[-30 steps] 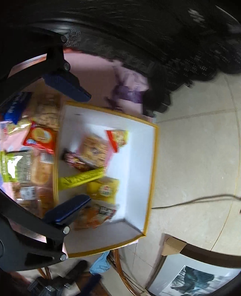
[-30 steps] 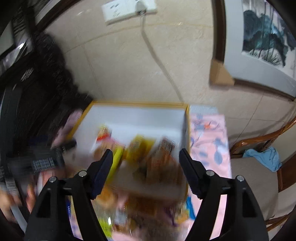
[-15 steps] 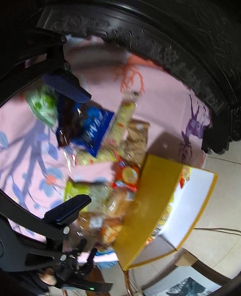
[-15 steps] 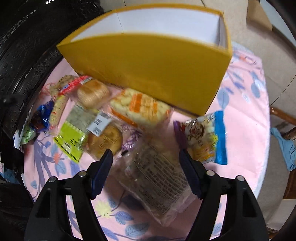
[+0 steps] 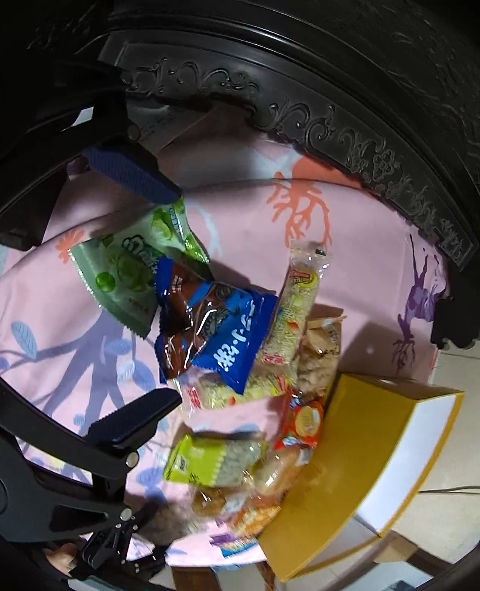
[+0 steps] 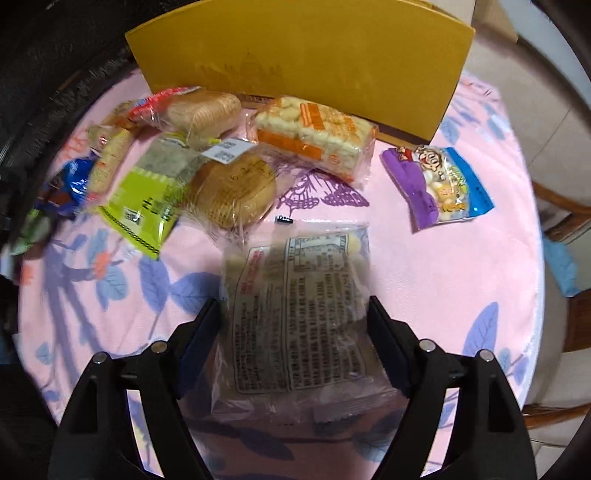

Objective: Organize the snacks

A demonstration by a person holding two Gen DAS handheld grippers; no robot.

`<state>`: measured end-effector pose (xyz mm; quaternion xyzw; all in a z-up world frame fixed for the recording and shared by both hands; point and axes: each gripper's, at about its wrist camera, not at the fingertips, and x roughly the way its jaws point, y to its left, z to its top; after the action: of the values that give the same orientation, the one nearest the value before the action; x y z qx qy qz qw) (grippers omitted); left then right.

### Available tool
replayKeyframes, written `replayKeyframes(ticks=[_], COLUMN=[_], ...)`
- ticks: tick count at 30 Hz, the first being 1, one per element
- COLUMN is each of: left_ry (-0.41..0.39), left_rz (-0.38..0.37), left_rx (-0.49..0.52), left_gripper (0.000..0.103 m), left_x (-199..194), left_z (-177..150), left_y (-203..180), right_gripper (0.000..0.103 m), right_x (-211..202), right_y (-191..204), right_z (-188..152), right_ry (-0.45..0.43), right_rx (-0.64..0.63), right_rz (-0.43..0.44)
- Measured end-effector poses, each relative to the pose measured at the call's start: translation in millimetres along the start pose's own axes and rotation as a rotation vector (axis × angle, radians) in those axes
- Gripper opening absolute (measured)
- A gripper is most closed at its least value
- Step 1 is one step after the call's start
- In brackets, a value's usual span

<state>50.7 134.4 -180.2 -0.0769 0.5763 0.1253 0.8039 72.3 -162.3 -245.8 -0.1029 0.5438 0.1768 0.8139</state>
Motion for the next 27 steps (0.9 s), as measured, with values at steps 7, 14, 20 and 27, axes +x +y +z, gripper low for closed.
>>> replayKeyframes(ticks=[7, 14, 20, 27], left_ry=[0.027, 0.072, -0.009, -0.007], left_rz=[0.073, 0.037, 0.03, -0.053], left_rx=[0.128, 0.091, 0.102, 0.099], left_gripper=[0.101, 0.1, 0.09, 0.062], left_x=[46, 86, 77, 59], left_z=[3, 6, -8, -22], left_y=[-25, -19, -22, -29], right_gripper=[0.101, 0.102, 0.099, 0.056], right_x=[4, 5, 4, -13], right_y=[12, 13, 10, 0], right_z=[-4, -5, -4, -7], right_ry=[0.008, -0.007, -0.029, -0.043], right_rx=[0.003, 0.026, 0.065, 0.131], right_rz=[-0.005, -0.019, -0.04, -0.013])
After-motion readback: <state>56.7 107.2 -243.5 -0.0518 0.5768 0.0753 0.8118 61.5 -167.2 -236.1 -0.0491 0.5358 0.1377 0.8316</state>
